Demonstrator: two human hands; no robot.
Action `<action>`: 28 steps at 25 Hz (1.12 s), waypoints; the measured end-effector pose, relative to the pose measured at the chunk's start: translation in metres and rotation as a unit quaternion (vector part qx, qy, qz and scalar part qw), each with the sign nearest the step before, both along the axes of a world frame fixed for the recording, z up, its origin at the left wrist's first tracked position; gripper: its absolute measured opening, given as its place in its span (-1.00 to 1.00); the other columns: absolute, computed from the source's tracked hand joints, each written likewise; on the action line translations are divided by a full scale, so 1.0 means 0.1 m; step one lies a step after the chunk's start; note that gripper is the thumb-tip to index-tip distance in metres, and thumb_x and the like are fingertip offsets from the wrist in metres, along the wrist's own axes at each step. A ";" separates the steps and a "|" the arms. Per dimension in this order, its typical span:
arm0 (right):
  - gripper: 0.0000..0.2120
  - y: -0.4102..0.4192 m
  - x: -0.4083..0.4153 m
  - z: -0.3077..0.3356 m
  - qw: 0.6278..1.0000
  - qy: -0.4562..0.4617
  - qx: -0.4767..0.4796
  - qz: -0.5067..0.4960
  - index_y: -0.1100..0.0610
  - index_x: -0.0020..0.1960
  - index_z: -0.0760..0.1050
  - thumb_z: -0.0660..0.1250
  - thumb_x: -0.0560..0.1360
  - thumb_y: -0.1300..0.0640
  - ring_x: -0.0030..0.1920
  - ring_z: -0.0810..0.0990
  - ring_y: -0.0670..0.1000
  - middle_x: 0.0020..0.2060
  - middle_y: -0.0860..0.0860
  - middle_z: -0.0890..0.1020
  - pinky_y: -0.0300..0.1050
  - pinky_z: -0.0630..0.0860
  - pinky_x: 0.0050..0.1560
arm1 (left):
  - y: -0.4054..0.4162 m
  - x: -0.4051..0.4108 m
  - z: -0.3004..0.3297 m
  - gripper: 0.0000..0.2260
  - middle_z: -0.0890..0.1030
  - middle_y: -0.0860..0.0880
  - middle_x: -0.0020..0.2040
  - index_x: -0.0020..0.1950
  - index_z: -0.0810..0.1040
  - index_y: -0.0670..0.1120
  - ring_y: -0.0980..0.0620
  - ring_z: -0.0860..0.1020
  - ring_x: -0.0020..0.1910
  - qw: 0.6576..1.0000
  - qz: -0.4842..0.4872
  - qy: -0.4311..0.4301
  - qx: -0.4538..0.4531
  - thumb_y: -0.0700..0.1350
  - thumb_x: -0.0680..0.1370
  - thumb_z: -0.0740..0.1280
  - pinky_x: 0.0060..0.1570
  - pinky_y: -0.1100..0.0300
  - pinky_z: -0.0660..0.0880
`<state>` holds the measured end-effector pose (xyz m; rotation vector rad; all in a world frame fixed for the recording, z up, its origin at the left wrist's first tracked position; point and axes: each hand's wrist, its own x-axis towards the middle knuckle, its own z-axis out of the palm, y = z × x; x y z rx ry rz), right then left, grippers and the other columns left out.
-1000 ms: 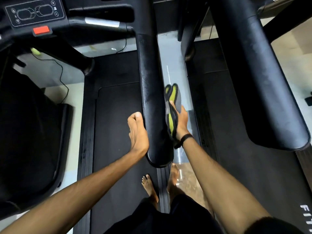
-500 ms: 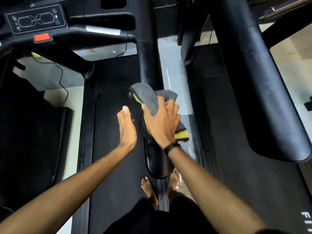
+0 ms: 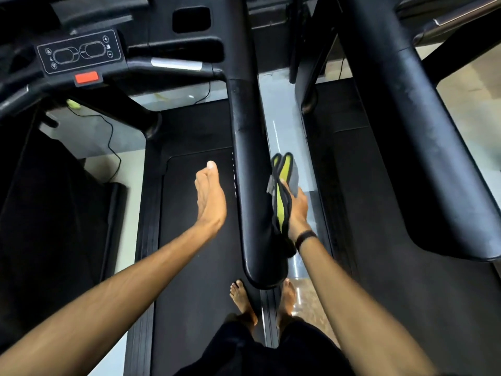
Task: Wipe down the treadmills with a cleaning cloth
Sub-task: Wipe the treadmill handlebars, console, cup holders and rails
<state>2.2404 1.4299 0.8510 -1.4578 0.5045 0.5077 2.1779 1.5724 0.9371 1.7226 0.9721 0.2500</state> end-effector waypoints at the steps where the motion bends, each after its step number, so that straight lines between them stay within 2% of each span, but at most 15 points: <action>1: -0.56 -0.07 -0.19 0.03 0.999 -0.006 -0.035 -0.002 0.10 0.21 0.57 0.39 0.52 -0.20 0.13 0.64 0.21 0.10 0.14 0.67 0.20 0.55 0.22 | 0.04 0.00 -0.02 -0.43 0.43 0.07 0.15 0.23 0.40 0.04 -0.07 0.47 0.22 1.000 0.002 0.003 -0.001 0.39 0.49 -0.07 0.41 -0.13 0.30; 3: -0.46 -0.08 -0.47 0.23 0.979 -0.079 -0.181 0.042 0.02 0.17 0.51 0.23 0.46 -0.39 0.13 0.59 0.16 0.11 0.06 0.62 0.19 0.54 0.16 | 0.08 0.00 -0.09 -0.44 0.43 0.05 0.15 0.23 0.41 0.03 -0.07 0.47 0.22 1.000 0.002 0.012 -0.003 0.37 0.52 -0.06 0.40 -0.14 0.31; 5: -0.47 0.07 -0.63 0.48 0.920 -0.182 -0.331 0.108 -0.03 0.15 0.42 0.12 0.44 -0.43 0.14 0.49 0.13 0.10 0.02 0.52 0.15 0.49 0.13 | 0.12 0.02 -0.17 -0.52 0.43 0.03 0.17 0.23 0.41 0.01 -0.07 0.47 0.23 1.000 -0.008 0.016 -0.010 0.32 0.60 -0.05 0.40 -0.14 0.31; 7: -0.52 0.30 -0.57 0.69 0.864 -0.263 -0.402 0.152 -0.03 0.18 0.40 0.17 0.48 -0.36 0.16 0.40 0.11 0.12 0.03 0.46 0.12 0.40 0.12 | 0.14 0.07 -0.20 -0.56 0.44 0.01 0.20 0.25 0.41 -0.01 -0.08 0.47 0.26 1.000 -0.017 0.011 -0.012 0.26 0.66 -0.05 0.40 -0.13 0.32; 9: -0.55 0.52 -0.26 0.77 0.842 -0.292 -0.414 0.184 -0.01 0.23 0.40 0.23 0.51 -0.30 0.18 0.38 0.14 0.14 0.06 0.45 0.13 0.36 0.12 | 0.17 0.14 -0.17 -0.56 0.43 0.02 0.20 0.26 0.41 -0.02 -0.08 0.47 0.26 1.000 -0.025 0.001 -0.004 0.25 0.67 -0.04 0.39 -0.12 0.33; 11: -0.54 0.70 0.18 0.78 0.852 -0.285 -0.399 0.182 0.01 0.26 0.40 0.25 0.53 -0.28 0.23 0.39 0.18 0.18 0.10 0.47 0.14 0.35 0.12 | 0.24 0.22 -0.15 -0.57 0.43 0.04 0.16 0.25 0.42 -0.01 -0.08 0.47 0.26 1.000 -0.029 -0.007 0.000 0.24 0.67 -0.04 0.39 -0.12 0.33; 15: -0.46 0.77 0.90 0.55 0.946 -0.173 -0.247 0.115 0.05 0.33 0.45 0.32 0.53 -0.29 0.27 0.50 0.18 0.24 0.13 0.55 0.13 0.46 0.23 | 0.45 0.32 -0.15 -0.60 0.41 0.14 0.05 0.19 0.41 0.03 -0.07 0.47 0.22 0.999 -0.051 -0.015 0.004 0.25 0.66 -0.05 0.38 -0.12 0.33; 17: -0.55 0.65 0.98 0.40 0.989 -0.103 -0.098 0.040 0.10 0.25 0.54 0.40 0.53 -0.19 0.15 0.62 0.14 0.12 0.10 0.66 0.10 0.54 0.22 | 0.54 0.39 -0.13 -0.64 0.39 0.21 0.03 0.11 0.41 0.12 -0.04 0.48 0.18 0.997 -0.079 -0.014 0.002 0.29 0.63 -0.05 0.37 -0.12 0.33; 18: -0.63 0.59 0.93 0.32 0.995 -0.084 -0.045 0.006 0.12 0.20 0.59 0.43 0.53 -0.11 0.05 0.67 0.09 0.01 0.06 0.70 0.02 0.60 0.14 | 0.59 0.43 -0.11 -0.66 0.39 0.23 0.04 0.06 0.39 0.17 -0.02 0.48 0.18 0.995 -0.094 -0.013 -0.005 0.32 0.60 -0.05 0.37 -0.11 0.33; 20: -0.73 0.47 0.73 0.18 0.998 -0.052 0.001 -0.037 0.14 0.16 0.62 0.45 0.54 0.02 -0.17 0.68 0.00 -0.21 -0.03 0.71 -0.16 0.59 -0.14 | 0.66 0.54 -0.09 -0.65 0.39 0.25 0.07 0.06 0.38 0.16 -0.01 0.47 0.22 0.993 -0.119 -0.019 -0.015 0.33 0.57 -0.05 0.39 -0.12 0.31; 21: -0.75 0.41 0.57 0.15 0.998 -0.032 0.000 -0.050 0.16 0.16 0.62 0.44 0.55 0.05 -0.22 0.66 0.00 -0.28 -0.05 0.69 -0.17 0.55 -0.21 | 0.69 0.59 -0.11 -0.64 0.40 0.23 0.10 0.09 0.38 0.12 0.00 0.46 0.23 0.991 -0.135 -0.019 -0.016 0.31 0.60 -0.04 0.40 -0.13 0.30; 23: -0.72 0.28 0.27 0.19 0.997 -0.015 -0.039 -0.067 0.14 0.14 0.63 0.44 0.53 -0.02 -0.18 0.63 0.05 -0.25 -0.02 0.68 -0.09 0.52 -0.15 | 0.77 0.70 -0.13 -0.66 0.42 0.10 0.15 0.14 0.39 0.03 0.02 0.44 0.21 0.986 -0.167 -0.029 -0.002 0.22 0.66 -0.02 0.41 -0.12 0.27; 25: -0.53 0.26 0.02 0.37 0.983 -0.026 -0.180 -0.029 0.03 0.18 0.61 0.40 0.44 -0.28 -0.05 0.63 0.05 -0.08 -0.02 0.69 0.00 0.55 -0.02 | 0.86 0.80 -0.16 -0.69 0.41 0.04 0.17 0.18 0.41 0.00 0.02 0.44 0.20 0.980 -0.194 -0.046 -0.005 0.16 0.68 0.01 0.38 -0.11 0.31; 26: -0.47 0.29 -0.08 0.46 0.964 -0.042 -0.263 0.002 -0.02 0.21 0.57 0.33 0.42 -0.35 0.02 0.61 0.05 0.01 -0.03 0.67 0.03 0.53 0.04 | 0.90 0.85 -0.17 -0.71 0.41 0.03 0.16 0.19 0.41 0.00 0.01 0.44 0.20 0.977 -0.208 -0.053 -0.013 0.14 0.69 0.02 0.35 -0.11 0.35; 28: -0.52 0.43 -0.17 0.60 0.913 -0.101 -0.392 0.055 -0.01 0.21 0.51 0.25 0.51 -0.34 0.11 0.53 0.10 0.12 0.02 0.60 0.06 0.47 0.04 | 0.97 0.94 -0.17 -0.74 0.41 0.02 0.16 0.19 0.41 0.00 0.02 0.44 0.18 0.972 -0.224 -0.066 -0.026 0.11 0.70 0.03 0.28 -0.06 0.39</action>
